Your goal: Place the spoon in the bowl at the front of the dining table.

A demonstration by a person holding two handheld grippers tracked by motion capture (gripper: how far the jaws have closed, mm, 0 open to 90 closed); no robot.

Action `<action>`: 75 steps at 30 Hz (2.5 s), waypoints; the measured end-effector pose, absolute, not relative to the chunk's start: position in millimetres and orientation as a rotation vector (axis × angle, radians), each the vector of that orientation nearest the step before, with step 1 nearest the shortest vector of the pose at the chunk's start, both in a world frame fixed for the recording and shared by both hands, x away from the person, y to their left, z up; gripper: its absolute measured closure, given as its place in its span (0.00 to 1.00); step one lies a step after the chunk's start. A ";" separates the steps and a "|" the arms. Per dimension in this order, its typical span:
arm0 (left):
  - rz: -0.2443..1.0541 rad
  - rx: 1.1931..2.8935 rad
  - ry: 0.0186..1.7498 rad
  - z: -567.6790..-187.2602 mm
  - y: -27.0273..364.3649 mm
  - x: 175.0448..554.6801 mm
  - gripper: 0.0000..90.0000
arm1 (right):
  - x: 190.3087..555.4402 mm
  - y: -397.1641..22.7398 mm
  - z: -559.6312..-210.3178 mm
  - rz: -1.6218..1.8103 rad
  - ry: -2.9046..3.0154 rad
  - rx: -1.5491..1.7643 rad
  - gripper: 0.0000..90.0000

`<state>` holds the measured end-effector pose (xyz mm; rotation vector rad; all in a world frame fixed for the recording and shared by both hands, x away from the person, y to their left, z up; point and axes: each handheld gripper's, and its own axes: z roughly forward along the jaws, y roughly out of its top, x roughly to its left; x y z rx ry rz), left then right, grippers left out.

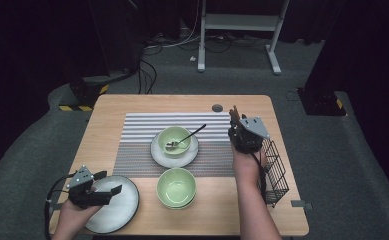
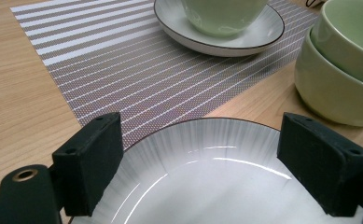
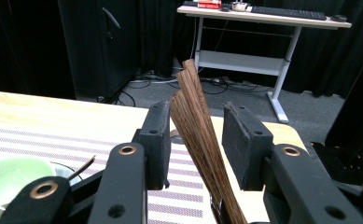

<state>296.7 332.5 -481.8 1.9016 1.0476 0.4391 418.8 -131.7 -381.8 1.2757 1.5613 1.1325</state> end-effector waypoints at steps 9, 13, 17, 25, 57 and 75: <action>0.440 1.901 1.048 -481.8 332.9 296.6 0.16 | 424.3 -130.1 -383.9 1.112 1.561 1.312 0.71; 0.440 1.901 1.045 -481.6 333.2 296.7 0.16 | 425.7 -129.3 -385.2 1.097 1.566 1.320 0.74; 0.442 1.902 1.045 -481.4 333.0 296.5 0.16 | 425.4 -128.9 -384.6 1.078 1.559 1.326 0.79; 0.444 1.899 1.045 -480.8 334.1 296.3 0.16 | 422.7 -129.5 -382.7 1.080 1.555 1.313 0.82; 0.439 1.899 1.031 -481.3 329.9 296.1 0.16 | 370.0 -132.3 -374.0 1.140 1.587 1.172 0.84; 0.423 1.882 1.036 -480.9 332.8 296.6 0.16 | 359.5 -150.9 -362.9 1.164 1.537 1.155 0.86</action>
